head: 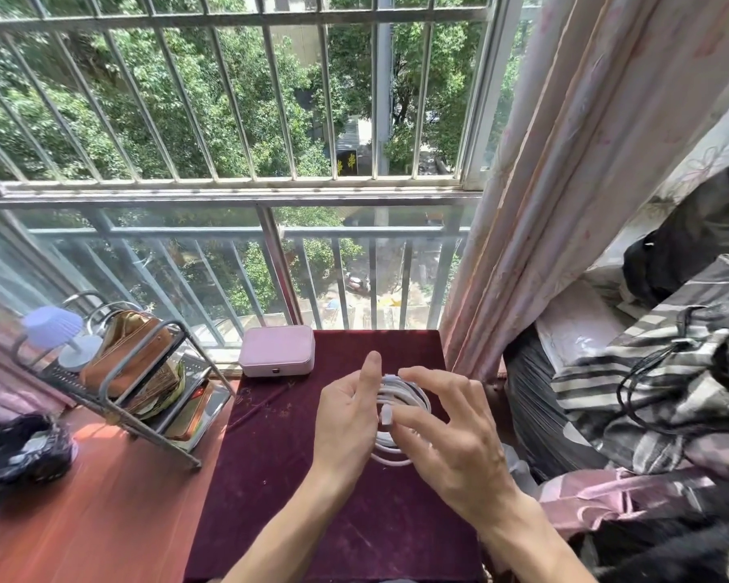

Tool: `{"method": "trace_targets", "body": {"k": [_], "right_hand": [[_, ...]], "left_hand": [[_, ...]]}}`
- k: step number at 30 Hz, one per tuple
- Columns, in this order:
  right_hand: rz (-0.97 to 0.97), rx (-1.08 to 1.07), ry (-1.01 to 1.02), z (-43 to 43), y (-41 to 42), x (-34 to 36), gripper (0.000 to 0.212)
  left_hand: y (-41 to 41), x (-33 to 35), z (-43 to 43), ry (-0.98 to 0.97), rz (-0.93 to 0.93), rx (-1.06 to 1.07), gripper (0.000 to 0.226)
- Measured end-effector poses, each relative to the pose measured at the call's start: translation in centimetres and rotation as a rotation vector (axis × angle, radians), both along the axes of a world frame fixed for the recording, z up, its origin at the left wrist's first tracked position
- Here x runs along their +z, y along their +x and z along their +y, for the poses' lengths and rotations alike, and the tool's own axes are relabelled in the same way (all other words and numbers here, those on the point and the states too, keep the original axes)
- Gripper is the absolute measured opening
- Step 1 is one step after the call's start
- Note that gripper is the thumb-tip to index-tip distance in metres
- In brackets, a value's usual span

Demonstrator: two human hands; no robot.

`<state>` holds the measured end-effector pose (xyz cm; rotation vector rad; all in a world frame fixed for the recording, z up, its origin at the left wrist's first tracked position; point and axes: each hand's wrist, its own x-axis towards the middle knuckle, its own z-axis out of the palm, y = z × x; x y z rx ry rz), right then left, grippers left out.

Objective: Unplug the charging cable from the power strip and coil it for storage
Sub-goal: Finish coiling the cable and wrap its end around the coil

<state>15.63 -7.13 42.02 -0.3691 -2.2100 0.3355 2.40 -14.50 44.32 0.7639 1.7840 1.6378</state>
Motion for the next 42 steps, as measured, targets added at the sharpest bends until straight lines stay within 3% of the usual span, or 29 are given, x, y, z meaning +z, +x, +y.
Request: {"method": "trace_targets", "body": {"k": [4,9,13,16,22,25,32,42], "right_hand": [[0.068,0.046,-0.083,0.3,-0.1,0.7,0.004],[0.143,0.084,-0.34,0.4,-0.1,2.0,0.007],[0.191,0.099,-0.539,0.4,0.0,2.4,0.013],[0.229,0.116,-0.703,0.2,0.3,2.6,0.015],[0.261,0.123,-0.817,0.2,0.5,3.5,0.005],[0.263,0.139,-0.877,0.2,0.6,4.6,0.014],[0.175,0.148,-1.035,1.2,1.2,5.3,0.034],[-0.051,0.146,-1.074,1.5,1.7,6.7,0.025]], "left_hand": [[-0.1,0.0,-0.1,0.024,0.093,-0.009,0.055],[0.0,-0.5,-0.4,0.031,0.181,-0.043,0.057],[-0.2,-0.1,-0.6,0.053,0.288,-0.108,0.04],[-0.6,0.0,-0.8,0.053,0.356,-0.19,0.047],[-1.6,0.4,-1.9,-0.02,0.52,-0.319,0.045],[-1.7,1.0,-2.1,-0.017,0.589,-0.355,0.043],[-2.2,2.3,-2.0,0.093,0.733,-0.429,0.037],[-2.3,3.2,-2.1,0.147,0.821,-0.467,0.036]]}}
